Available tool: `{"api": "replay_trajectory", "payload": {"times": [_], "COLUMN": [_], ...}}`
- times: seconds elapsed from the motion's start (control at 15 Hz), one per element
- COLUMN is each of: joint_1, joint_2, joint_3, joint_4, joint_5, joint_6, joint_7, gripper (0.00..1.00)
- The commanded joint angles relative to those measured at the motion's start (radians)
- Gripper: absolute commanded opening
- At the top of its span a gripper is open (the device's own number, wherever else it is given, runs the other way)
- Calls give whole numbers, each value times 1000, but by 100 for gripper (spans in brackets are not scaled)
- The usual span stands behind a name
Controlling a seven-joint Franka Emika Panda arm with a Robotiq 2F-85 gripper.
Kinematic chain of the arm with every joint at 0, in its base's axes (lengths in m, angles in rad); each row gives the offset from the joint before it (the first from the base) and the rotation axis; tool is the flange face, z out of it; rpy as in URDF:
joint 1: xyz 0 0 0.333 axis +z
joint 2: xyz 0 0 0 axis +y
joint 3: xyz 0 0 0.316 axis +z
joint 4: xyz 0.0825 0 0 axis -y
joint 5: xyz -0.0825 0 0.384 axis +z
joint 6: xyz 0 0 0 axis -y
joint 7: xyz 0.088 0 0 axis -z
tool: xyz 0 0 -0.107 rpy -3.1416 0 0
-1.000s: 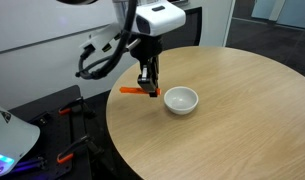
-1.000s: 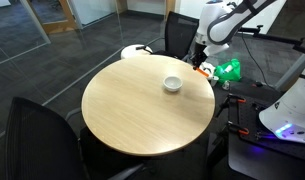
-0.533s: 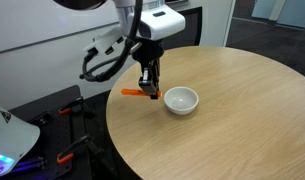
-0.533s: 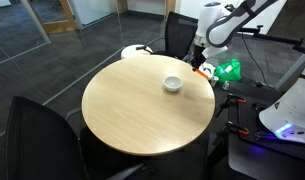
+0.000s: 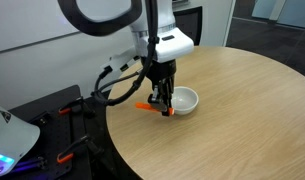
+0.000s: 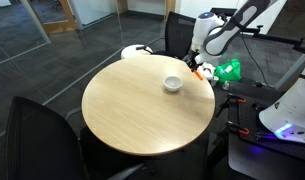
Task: Move the orange marker to the right side of the table
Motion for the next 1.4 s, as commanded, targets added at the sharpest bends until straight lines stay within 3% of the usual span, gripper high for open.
{"api": "replay_trajectory", "payload": {"times": [0.0, 0.67, 1.0, 1.33], "joint_1": [55, 76, 70, 55], "joint_2": [45, 133, 209, 293], "joint_3": [-51, -90, -96, -80], "joint_4": [32, 20, 17, 36], "joint_5": [-49, -20, 74, 209], "joint_6": [-10, 71, 223, 265], "joint_7": [119, 169, 124, 72], "gripper": [5, 5, 5, 5]}}
